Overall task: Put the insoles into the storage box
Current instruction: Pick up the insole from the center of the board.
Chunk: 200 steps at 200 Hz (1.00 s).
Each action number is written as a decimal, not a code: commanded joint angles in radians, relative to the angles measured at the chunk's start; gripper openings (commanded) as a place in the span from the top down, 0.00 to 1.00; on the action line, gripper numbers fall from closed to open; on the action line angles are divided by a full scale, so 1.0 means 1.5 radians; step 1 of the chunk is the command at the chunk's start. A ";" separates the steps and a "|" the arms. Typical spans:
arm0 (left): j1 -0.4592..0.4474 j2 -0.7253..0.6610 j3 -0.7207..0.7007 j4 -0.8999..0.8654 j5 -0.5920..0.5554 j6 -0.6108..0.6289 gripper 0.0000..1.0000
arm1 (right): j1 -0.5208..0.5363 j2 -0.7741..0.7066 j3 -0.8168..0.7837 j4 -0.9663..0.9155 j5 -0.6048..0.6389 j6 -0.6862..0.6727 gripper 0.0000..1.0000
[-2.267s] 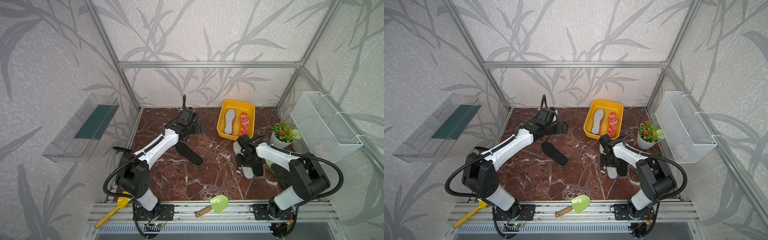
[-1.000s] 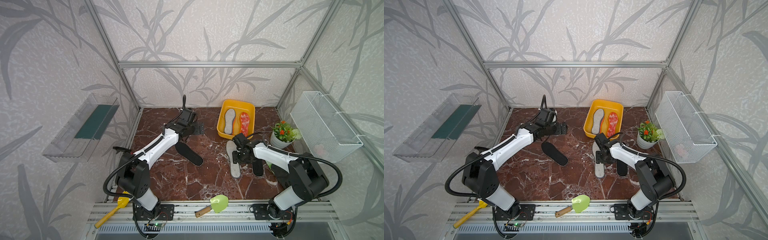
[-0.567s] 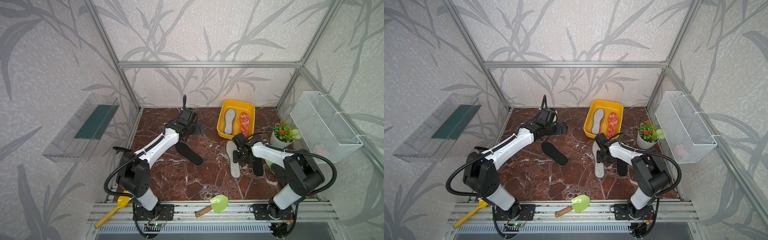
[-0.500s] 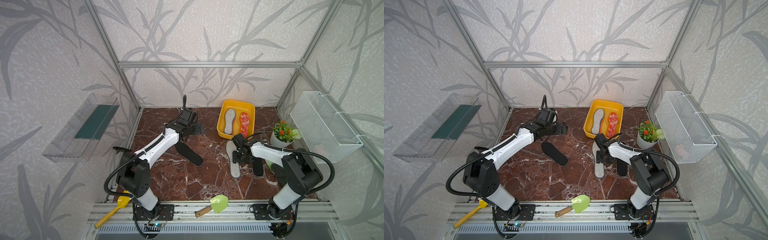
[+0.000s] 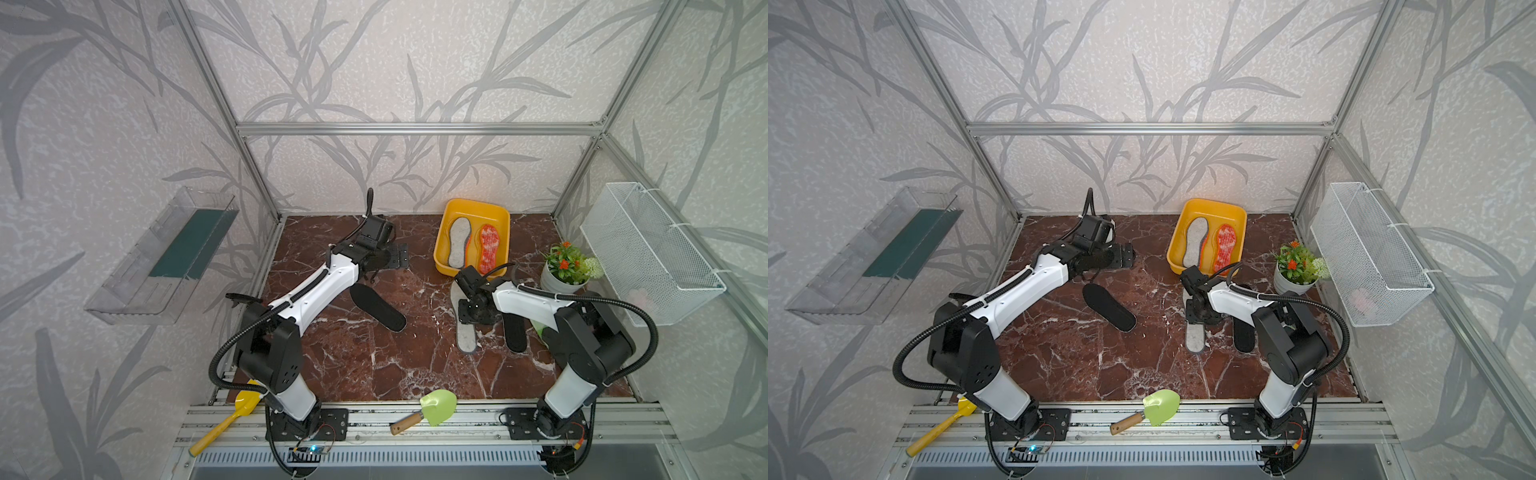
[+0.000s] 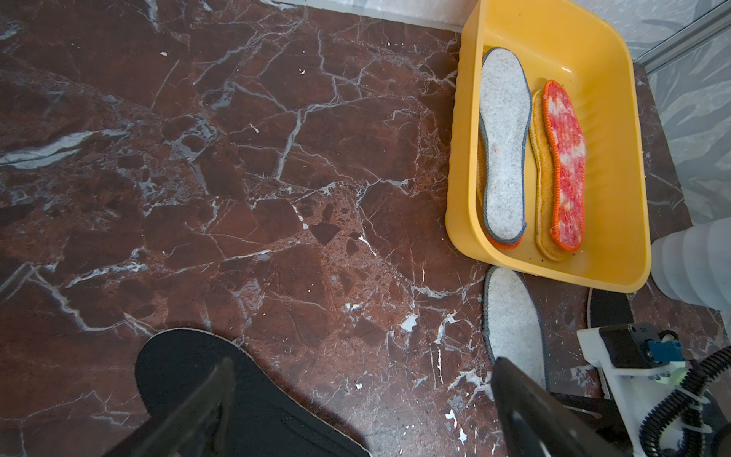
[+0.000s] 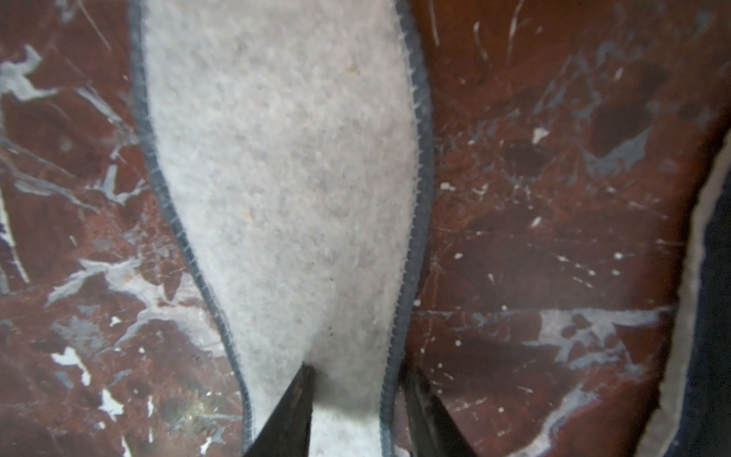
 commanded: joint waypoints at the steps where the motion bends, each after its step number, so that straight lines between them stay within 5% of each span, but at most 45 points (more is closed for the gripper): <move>1: 0.003 0.006 0.020 -0.013 -0.010 0.006 0.01 | 0.003 0.052 -0.041 -0.023 0.007 0.008 0.67; 146: 0.004 0.004 0.019 -0.013 -0.019 0.007 0.01 | 0.003 0.033 -0.069 0.015 0.000 0.017 1.00; 200: 0.004 0.002 0.020 -0.012 -0.022 0.004 0.01 | 0.003 -0.040 -0.095 0.045 0.004 -0.032 1.00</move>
